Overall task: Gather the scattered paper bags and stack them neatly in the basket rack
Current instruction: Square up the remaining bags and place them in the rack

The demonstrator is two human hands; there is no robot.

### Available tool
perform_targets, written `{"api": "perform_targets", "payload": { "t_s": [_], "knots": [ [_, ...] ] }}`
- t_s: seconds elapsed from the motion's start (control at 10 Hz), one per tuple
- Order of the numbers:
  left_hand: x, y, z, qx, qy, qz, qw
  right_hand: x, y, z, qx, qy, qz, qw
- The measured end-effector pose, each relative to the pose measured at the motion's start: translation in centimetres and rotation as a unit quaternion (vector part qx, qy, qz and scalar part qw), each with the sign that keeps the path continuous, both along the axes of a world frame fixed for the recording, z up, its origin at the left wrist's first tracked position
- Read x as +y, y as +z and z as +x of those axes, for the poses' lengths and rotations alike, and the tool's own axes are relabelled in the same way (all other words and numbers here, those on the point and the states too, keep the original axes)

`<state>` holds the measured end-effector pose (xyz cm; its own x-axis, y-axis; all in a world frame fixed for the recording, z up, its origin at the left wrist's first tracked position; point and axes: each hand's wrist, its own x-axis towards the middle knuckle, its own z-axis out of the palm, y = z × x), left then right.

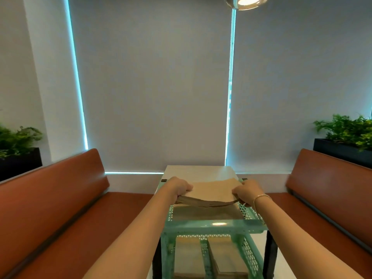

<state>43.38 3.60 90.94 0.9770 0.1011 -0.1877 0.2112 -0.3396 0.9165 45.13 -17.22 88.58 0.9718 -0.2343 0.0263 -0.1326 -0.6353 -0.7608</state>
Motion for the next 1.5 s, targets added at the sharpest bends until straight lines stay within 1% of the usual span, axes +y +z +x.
{"api": "perform_targets", "payload": {
  "t_s": [0.1,0.2,0.3,0.4,0.5,0.6,0.7,0.8,0.9,1.0,1.1,1.2,1.3,1.4,1.5],
  "knots": [
    [-0.2,-0.5,0.7,-0.009,0.013,0.054,0.998,-0.2,-1.2,1.1,0.031,0.013,-0.02,0.999],
    [0.1,-1.5,2.2,-0.002,0.006,0.059,0.998,-0.2,-1.3,1.4,0.021,0.003,0.024,1.0],
    [0.5,-0.6,2.7,0.009,0.015,-0.072,0.997,0.1,0.7,0.8,-0.092,-0.022,0.124,0.988],
    [0.7,1.0,2.3,0.038,-0.002,-0.224,0.974,0.5,3.5,0.0,-0.143,0.009,0.331,0.933],
    [0.5,1.4,2.6,0.004,0.004,-0.282,0.96,1.5,4.3,-0.4,-0.119,0.042,0.487,0.864],
    [-0.7,0.7,3.1,-0.05,0.044,-0.366,0.928,2.9,3.2,-0.6,-0.096,0.095,0.54,0.831],
    [-2.9,-0.1,3.6,-0.086,0.071,-0.432,0.895,5.4,2.1,-1.5,-0.032,0.202,0.446,0.871],
    [-4.4,-0.7,3.3,-0.088,0.081,-0.486,0.866,7.1,1.8,-1.5,-0.015,0.186,0.411,0.892],
    [-3.8,-0.8,3.0,-0.101,0.078,-0.511,0.85,5.9,2.2,-1.0,-0.006,0.17,0.395,0.903],
    [-1.7,-0.6,3.1,-0.111,0.062,-0.495,0.86,3.1,3.2,-1.0,0.007,0.188,0.372,0.909],
    [-0.3,0.2,2.5,-0.082,0.013,-0.46,0.884,0.4,4.0,-1.3,0.046,0.239,0.294,0.924],
    [0.0,0.7,2.5,-0.078,0.006,-0.423,0.903,-1.0,4.1,-1.4,0.076,0.256,0.24,0.933],
    [-0.1,0.7,3.4,-0.092,0.041,-0.476,0.874,-0.7,3.2,-1.1,0.019,0.214,0.324,0.921],
    [-1.2,0.4,3.5,-0.101,0.083,-0.511,0.85,0.9,1.6,-1.1,0.003,0.163,0.473,0.866],
    [-2.0,0.0,3.5,-0.097,0.104,-0.537,0.831,2.4,1.0,-1.0,0.021,0.143,0.489,0.861]
  ]
}}
